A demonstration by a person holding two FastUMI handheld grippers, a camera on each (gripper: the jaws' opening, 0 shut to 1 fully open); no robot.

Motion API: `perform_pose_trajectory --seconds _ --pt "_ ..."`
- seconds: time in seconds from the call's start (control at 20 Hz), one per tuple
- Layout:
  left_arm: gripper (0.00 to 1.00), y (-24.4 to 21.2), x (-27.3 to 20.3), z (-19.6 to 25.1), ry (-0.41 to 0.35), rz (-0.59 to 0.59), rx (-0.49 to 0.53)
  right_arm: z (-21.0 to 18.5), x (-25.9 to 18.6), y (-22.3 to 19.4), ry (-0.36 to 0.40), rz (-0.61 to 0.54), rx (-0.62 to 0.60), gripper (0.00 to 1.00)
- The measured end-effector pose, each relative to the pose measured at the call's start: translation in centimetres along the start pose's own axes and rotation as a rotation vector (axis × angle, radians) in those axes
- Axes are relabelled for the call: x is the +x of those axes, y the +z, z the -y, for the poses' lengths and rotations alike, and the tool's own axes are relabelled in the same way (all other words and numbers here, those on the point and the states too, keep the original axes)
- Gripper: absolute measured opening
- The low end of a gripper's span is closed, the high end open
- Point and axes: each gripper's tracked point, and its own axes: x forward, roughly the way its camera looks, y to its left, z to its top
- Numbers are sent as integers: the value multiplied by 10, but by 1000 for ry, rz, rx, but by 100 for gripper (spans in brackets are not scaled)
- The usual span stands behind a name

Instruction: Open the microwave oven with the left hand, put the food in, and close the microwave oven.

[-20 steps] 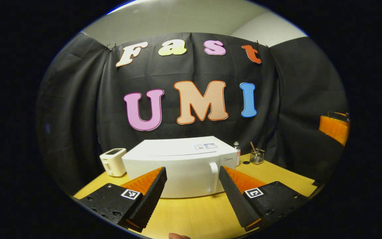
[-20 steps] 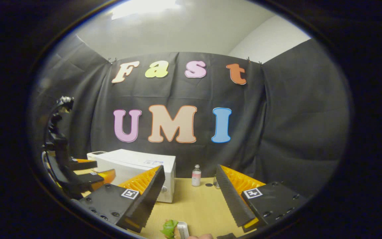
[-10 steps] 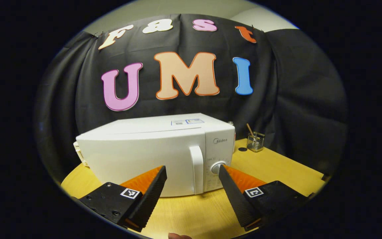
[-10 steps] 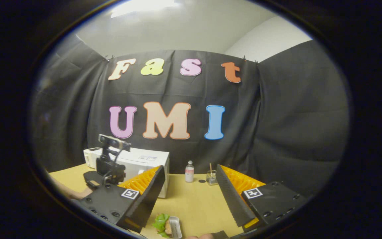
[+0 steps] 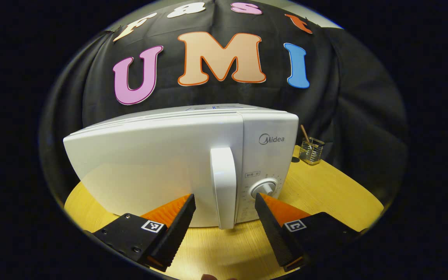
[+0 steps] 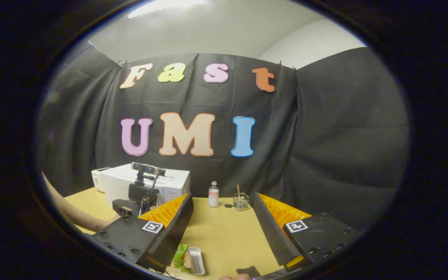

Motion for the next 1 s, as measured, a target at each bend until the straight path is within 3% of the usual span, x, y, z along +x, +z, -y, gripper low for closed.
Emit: perform_pose_trajectory --seconds 0.1,0.15,0.25,0.45,0.65,0.7,0.75,0.8,0.9,1.0 --pt "79 -12 3 -2 17 -57 32 6 2 -1 -15 -4 -18 98" --pt "50 -13 2 3 -2 -65 34 8 2 -1 -21 -5 -23 96" --pt "26 -9 2 2 -5 -44 19 9 2 -1 -27 -6 -23 96" --pt "15 -11 3 4 -15 -66 7 11 1 -6 -27 -20 -22 96" --pt "7 -11 -4 4 -70 -83 6 2 5 -8 -4 -28 -8 96" --pt "6 -23 -21 5 -69 -138 -37 -1 6 -9 3 -28 -10 96" --pt "5 -31 -42 3 -73 -120 -68 -4 8 -10 10 -29 -16 96" --pt "6 -23 -59 0 -80 -41 -52 -5 10 -11 13 -30 -26 96" --pt "4 -43 -90 -9 -91 -61 3 -12 12 -15 33 -39 -16 98" --pt "5 -54 -117 -17 -121 -107 -66 -25 16 -19 71 -50 -7 97"
